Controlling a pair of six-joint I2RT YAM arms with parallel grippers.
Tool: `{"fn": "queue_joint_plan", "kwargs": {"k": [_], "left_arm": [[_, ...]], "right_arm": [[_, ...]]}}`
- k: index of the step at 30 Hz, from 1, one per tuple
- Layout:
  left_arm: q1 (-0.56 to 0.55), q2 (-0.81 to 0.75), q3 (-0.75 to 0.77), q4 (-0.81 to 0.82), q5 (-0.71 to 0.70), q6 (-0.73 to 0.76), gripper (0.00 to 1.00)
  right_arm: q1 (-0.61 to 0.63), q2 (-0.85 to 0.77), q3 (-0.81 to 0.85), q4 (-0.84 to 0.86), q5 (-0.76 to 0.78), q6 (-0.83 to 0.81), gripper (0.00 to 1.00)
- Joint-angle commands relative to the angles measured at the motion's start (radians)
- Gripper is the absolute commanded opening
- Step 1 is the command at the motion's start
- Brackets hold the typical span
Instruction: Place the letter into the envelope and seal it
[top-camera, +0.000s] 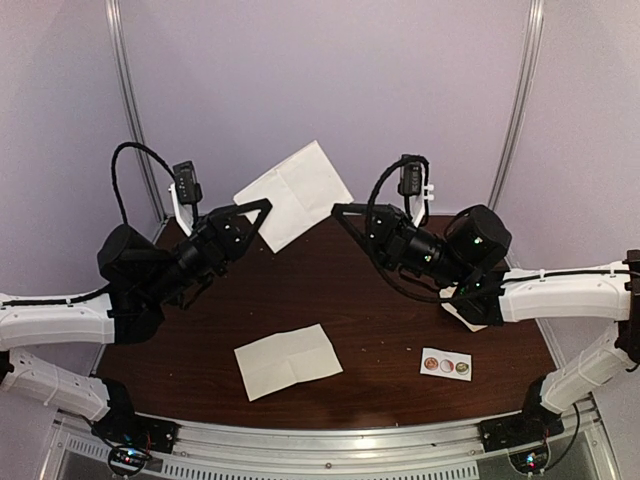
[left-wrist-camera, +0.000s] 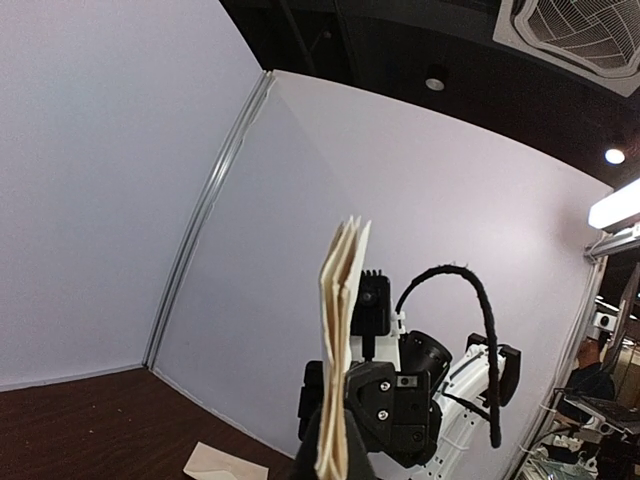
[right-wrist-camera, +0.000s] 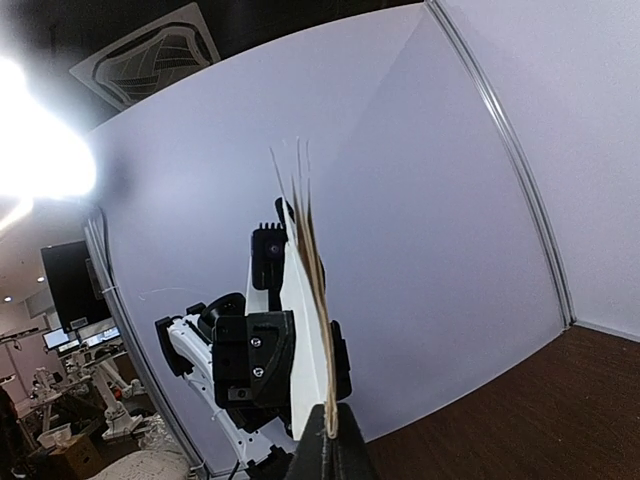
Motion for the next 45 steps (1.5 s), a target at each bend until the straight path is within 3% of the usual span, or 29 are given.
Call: {"fn": "queue_joint_plan", "kwargs": {"k": [1, 3, 4, 6, 8, 10, 13, 18, 24, 34, 39, 42, 45], "left_arm": [[0.001, 0.002, -0.001, 0.02, 0.019, -0.011, 0.0], [-0.001, 0.001, -0.005, 0.014, 0.032, -0.015, 0.0], [0.0, -0.002, -0.003, -0.002, 0.04, -0.011, 0.05], [0.002, -0.022, 0.009, -0.091, 0.028, 0.007, 0.33], [0.006, -0.061, 0.026, -0.256, -0.024, 0.035, 0.52], [0.022, -0.104, 0.043, -0.407, -0.088, 0.05, 0.65], [0.064, -0.162, 0.066, -0.59, -0.136, 0.074, 0.76], [0.125, -0.187, 0.164, -0.806, -0.097, 0.175, 0.84], [0.141, -0.093, 0.316, -0.939, 0.039, 0.273, 0.89], [0.148, 0.07, 0.468, -1.098, 0.286, 0.344, 0.95], [0.149, 0.096, 0.475, -1.109, 0.393, 0.359, 0.96], [0.148, 0.107, 0.483, -1.138, 0.437, 0.384, 0.92], [0.148, 0.11, 0.485, -1.152, 0.462, 0.392, 0.74]], "right_arm": [[0.006, -0.011, 0.022, 0.031, -0.006, -0.01, 0.0], [0.006, -0.023, 0.019, 0.009, 0.008, -0.027, 0.0], [0.005, -0.031, 0.018, -0.009, 0.018, -0.039, 0.0], [0.004, -0.051, 0.016, -0.062, 0.044, -0.064, 0.0], [0.002, -0.088, 0.014, -0.158, 0.082, -0.105, 0.0], [0.0, -0.128, 0.016, -0.271, 0.133, -0.153, 0.0], [-0.015, -0.176, 0.033, -0.447, 0.194, -0.22, 0.0], [-0.033, -0.217, 0.084, -0.729, 0.236, -0.315, 0.0], [-0.047, -0.211, 0.145, -0.904, 0.1, -0.384, 0.0], [-0.059, -0.151, 0.2, -0.97, -0.211, -0.398, 0.0], [-0.061, -0.159, 0.198, -0.969, -0.271, -0.396, 0.0], [-0.062, -0.162, 0.2, -0.969, -0.282, -0.396, 0.0], [-0.061, -0.16, 0.209, -0.995, -0.273, -0.405, 0.0]]}}
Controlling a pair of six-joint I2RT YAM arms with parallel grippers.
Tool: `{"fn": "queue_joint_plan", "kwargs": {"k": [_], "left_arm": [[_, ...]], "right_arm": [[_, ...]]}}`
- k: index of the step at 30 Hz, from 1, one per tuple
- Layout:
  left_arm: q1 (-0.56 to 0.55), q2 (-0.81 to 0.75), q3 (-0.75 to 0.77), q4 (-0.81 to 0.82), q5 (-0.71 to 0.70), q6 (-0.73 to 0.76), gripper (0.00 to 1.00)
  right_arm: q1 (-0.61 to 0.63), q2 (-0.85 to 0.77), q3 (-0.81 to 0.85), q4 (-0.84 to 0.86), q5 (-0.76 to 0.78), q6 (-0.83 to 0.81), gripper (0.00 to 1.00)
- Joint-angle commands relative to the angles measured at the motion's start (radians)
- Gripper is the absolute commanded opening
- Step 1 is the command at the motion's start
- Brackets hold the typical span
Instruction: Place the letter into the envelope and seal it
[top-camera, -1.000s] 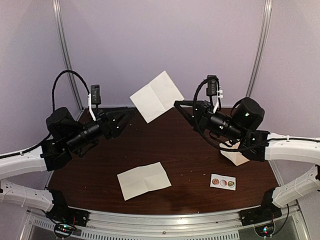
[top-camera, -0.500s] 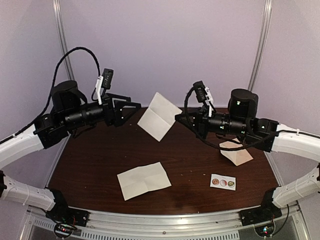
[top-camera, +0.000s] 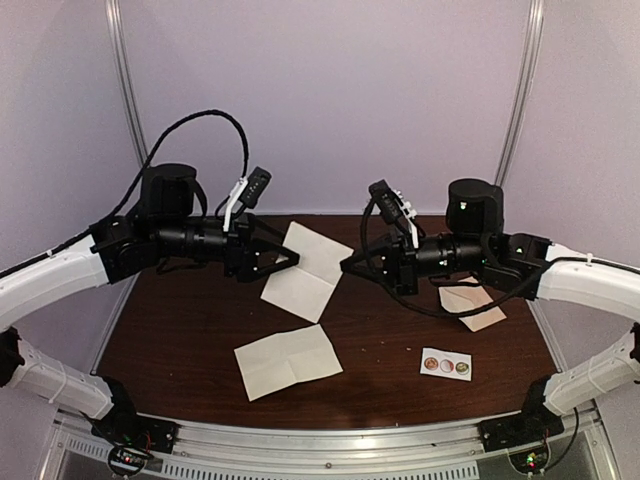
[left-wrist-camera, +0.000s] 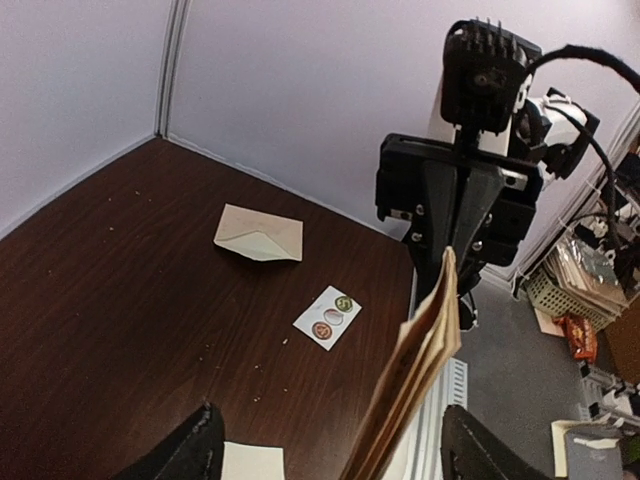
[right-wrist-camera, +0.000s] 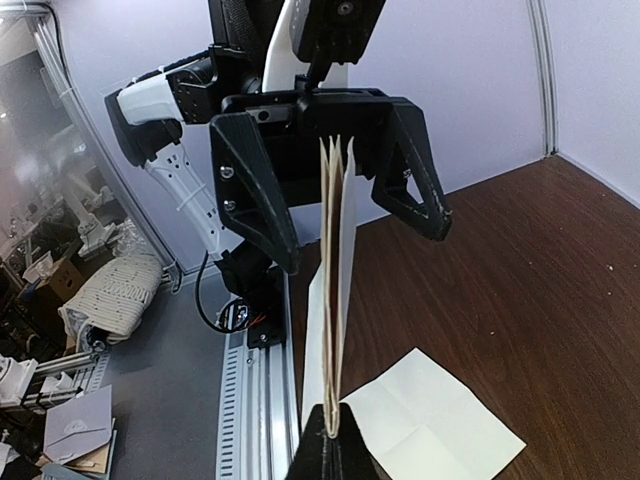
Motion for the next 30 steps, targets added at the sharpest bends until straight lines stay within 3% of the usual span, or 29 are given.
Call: {"fn": "queue_joint_plan", "kwargs": {"k": [1, 6, 13, 22, 26, 27, 30], "left_arm": [[0.006, 0.008, 0.037, -0.007, 0.093, 0.037, 0.68], [0.006, 0.018, 0.03, 0.003, 0.124, 0.026, 0.4], [0.006, 0.03, 0.021, 0.002, 0.137, 0.022, 0.37], [0.006, 0.039, 0.022, -0.004, 0.141, 0.022, 0.02], [0.006, 0.049, 0.044, -0.041, 0.119, 0.043, 0.0], [0.007, 0.053, 0.054, -0.053, 0.107, 0.052, 0.0], [0.025, 0.075, 0.094, -0.097, 0.073, 0.081, 0.0]], "right_arm": [[-0.008, -0.008, 0.037, -0.031, -0.027, -0.014, 0.0], [-0.01, -0.003, 0.046, -0.046, -0.01, -0.019, 0.0], [-0.015, -0.005, 0.055, -0.055, -0.013, -0.019, 0.0], [-0.018, -0.007, 0.058, -0.084, 0.006, -0.031, 0.0], [-0.024, -0.016, 0.062, -0.099, 0.038, -0.029, 0.0], [-0.027, -0.02, 0.064, -0.108, 0.056, -0.026, 0.07], [-0.04, -0.041, 0.061, -0.147, 0.115, -0.024, 0.46]]}}
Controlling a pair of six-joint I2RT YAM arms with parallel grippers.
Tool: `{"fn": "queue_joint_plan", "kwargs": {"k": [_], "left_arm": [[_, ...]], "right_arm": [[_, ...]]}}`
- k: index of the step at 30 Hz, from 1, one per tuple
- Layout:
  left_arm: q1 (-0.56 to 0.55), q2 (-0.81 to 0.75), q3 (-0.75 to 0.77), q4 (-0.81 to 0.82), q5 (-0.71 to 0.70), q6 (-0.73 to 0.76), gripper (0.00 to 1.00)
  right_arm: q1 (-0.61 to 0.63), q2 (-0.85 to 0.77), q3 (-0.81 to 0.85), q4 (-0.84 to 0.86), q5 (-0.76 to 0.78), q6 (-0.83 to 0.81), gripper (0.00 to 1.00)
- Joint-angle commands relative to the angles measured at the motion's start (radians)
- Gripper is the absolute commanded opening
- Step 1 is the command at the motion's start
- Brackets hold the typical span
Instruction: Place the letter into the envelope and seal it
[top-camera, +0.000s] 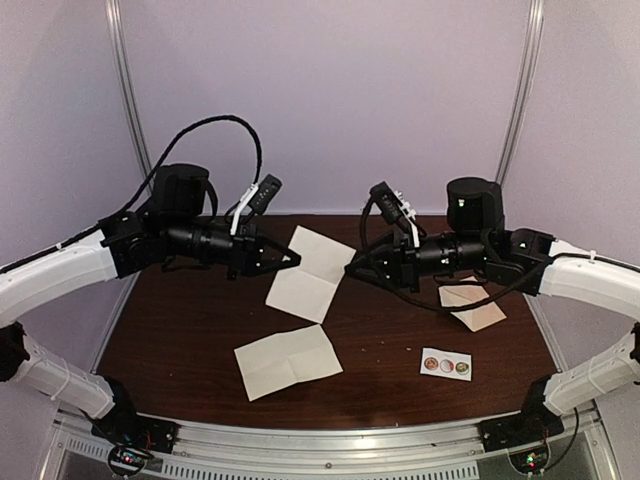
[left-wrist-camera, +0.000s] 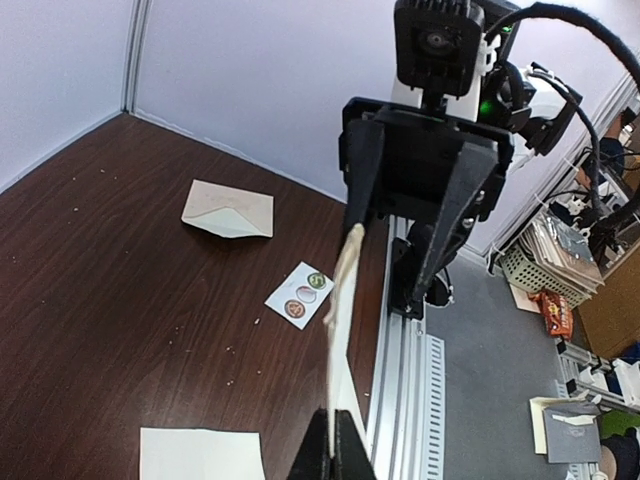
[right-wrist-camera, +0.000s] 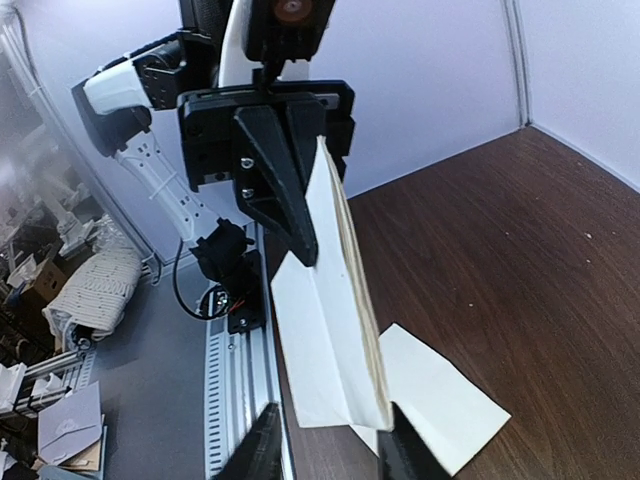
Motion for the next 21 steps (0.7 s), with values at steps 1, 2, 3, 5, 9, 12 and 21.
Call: {"fn": "queue_joint_plan", "kwargs": {"k": [1, 2, 3, 5, 9, 12, 21], "left_arm": [[0.034, 0.033, 0.078, -0.058, -0.055, 0.059, 0.0], [0.049, 0.043, 0.089, -0.071, -0.074, 0.066, 0.0], [0.07, 0.053, 0.098, -0.079, -0.09, 0.069, 0.0], [0.134, 0.065, 0.11, -0.079, -0.111, 0.071, 0.0], [0.26, 0.033, 0.072, -0.001, -0.211, 0.067, 0.0], [0.349, -0.019, -0.004, 0.087, -0.304, 0.054, 0.0], [0.418, -0.107, -0.14, 0.13, -0.483, 0.083, 0.0]], "right_arm": [[-0.024, -0.048, 0.032, -0.056, 0.099, 0.001, 0.59], [-0.027, -0.057, 0.028, -0.072, 0.119, 0.002, 0.68], [-0.03, -0.068, 0.022, -0.089, 0.139, 0.007, 0.74], [-0.035, -0.093, 0.004, -0.122, 0.202, 0.021, 0.82], [-0.061, -0.119, -0.013, -0.24, 0.448, 0.081, 0.91], [-0.089, -0.086, -0.008, -0.381, 0.69, 0.139, 0.93], [-0.093, 0.148, 0.017, -0.579, 1.084, 0.172, 0.94]]}}
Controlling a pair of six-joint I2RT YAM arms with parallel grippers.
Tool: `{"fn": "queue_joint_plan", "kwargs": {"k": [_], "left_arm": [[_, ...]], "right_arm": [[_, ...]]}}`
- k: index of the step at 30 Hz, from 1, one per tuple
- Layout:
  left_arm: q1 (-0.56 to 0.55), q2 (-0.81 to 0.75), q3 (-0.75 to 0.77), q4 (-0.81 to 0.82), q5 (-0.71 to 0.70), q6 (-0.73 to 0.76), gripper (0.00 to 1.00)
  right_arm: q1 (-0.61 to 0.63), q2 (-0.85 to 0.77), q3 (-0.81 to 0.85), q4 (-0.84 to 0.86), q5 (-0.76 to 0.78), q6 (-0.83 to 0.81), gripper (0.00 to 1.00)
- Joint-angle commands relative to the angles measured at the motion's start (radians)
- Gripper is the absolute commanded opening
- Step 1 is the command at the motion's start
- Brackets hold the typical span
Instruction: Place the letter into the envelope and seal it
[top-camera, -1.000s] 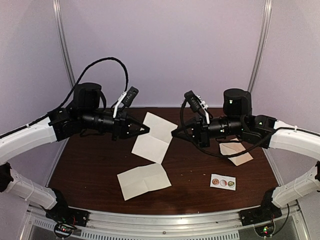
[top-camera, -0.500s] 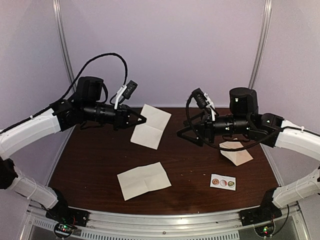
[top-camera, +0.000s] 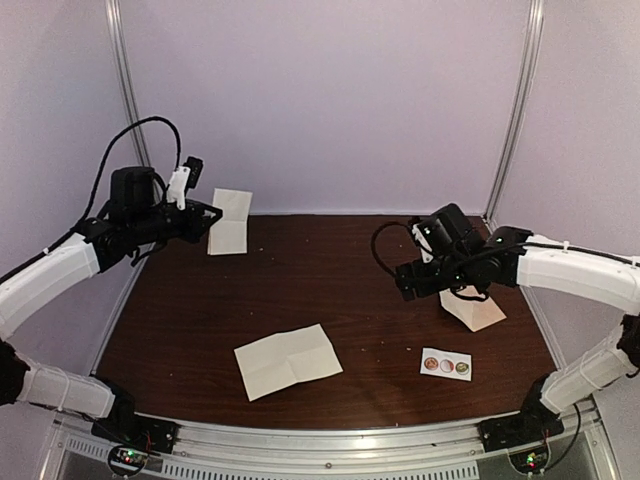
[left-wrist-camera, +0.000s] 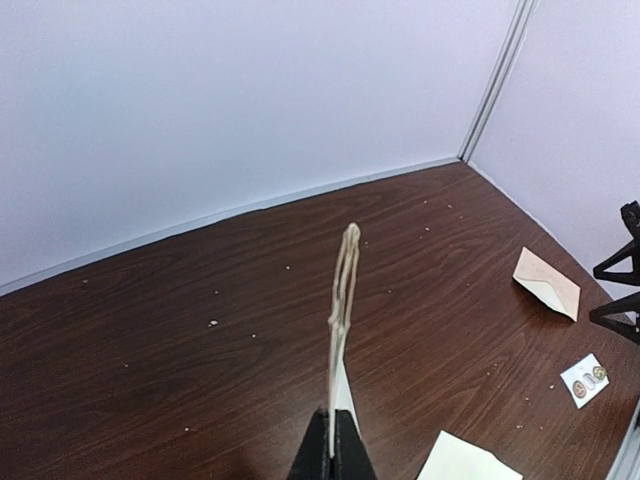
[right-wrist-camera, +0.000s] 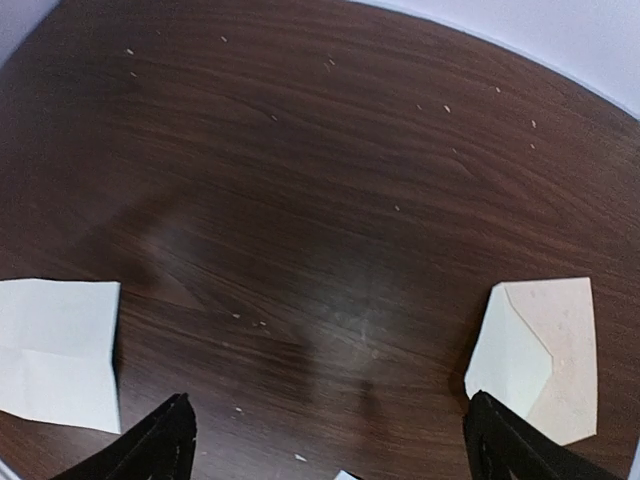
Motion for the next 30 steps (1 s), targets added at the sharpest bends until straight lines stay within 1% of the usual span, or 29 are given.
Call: {"fn": "queue_joint_plan", "kwargs": {"k": [1, 5, 8, 11, 17, 19, 21, 24, 30], "left_arm": [[0.005, -0.036, -0.02, 0.063, -0.088, 0.032, 0.0], [0.005, -0.047, -0.013, 0.051, -0.117, 0.043, 0.0], [0.005, -0.055, -0.016, 0.047, -0.129, 0.044, 0.0], [0.005, -0.052, -0.015, 0.047, -0.109, 0.04, 0.0], [0.005, -0.039, -0.013, 0.049, -0.09, 0.031, 0.0], [0.005, -0.037, -0.013, 0.049, -0.085, 0.032, 0.0], [0.005, -0.033, -0.013, 0.049, -0.082, 0.029, 0.0], [0.004, -0.029, -0.012, 0.049, -0.082, 0.029, 0.0], [0.005, -0.018, -0.01, 0.049, -0.073, 0.023, 0.0]], "right_arm": [[-0.004, 0.084, 0.019, -0.116, 0.23, 0.011, 0.94], [-0.03, 0.183, 0.023, -0.12, 0.277, -0.015, 0.93], [-0.068, 0.251, 0.02, -0.097, 0.297, -0.038, 0.9], [-0.095, 0.32, 0.021, -0.075, 0.305, -0.058, 0.85], [-0.132, 0.412, 0.019, -0.047, 0.337, -0.079, 0.78], [-0.139, 0.432, 0.017, -0.043, 0.346, -0.083, 0.73], [-0.142, 0.449, 0.015, -0.043, 0.355, -0.083, 0.63], [-0.143, 0.467, 0.005, -0.047, 0.372, -0.076, 0.54], [-0.15, 0.484, -0.02, -0.045, 0.393, -0.064, 0.49]]}}
